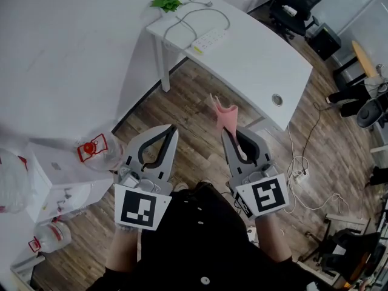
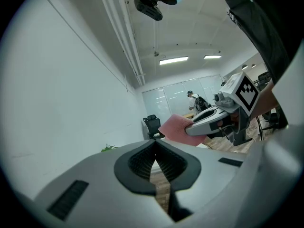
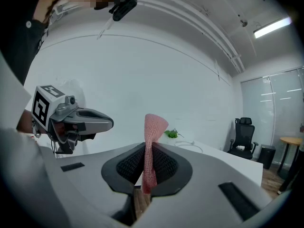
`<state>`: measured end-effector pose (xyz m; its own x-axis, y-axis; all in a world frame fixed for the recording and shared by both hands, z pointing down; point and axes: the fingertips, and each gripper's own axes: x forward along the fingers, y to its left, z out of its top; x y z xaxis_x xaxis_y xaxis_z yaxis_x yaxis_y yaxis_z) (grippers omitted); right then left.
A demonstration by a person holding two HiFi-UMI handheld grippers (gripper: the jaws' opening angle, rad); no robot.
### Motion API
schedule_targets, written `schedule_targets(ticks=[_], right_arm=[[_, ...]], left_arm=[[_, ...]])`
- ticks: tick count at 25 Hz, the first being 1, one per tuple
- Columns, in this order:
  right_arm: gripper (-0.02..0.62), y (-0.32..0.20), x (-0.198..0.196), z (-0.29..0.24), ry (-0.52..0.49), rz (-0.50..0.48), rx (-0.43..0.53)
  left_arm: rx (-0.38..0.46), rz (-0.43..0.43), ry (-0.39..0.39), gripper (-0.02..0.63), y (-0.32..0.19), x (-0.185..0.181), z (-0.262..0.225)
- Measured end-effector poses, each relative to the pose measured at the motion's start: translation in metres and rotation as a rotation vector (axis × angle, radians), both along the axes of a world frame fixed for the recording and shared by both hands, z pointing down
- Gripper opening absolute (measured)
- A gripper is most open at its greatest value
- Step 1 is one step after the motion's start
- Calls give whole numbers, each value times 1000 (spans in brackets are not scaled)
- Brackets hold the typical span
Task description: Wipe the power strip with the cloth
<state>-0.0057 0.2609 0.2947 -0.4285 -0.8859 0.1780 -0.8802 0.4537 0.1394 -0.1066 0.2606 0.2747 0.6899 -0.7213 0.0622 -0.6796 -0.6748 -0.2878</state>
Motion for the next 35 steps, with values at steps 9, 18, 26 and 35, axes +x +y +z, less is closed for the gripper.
schedule_targets(ticks=[9,18,26,35], right_arm=[[48,3,-2,3,6,36,2],[48,-26,14,2,11,25,14],[48,-75,30,5,12,-17,16],[48,-148,64,-1,8,-48,25]], left_arm=[[12,18,2,14,2,-9,3],[23,-5,9,14,-24,1,1],[27,-26,-2,14,-70,22,-1],[35,-43,-2,14,-135,58,-4]])
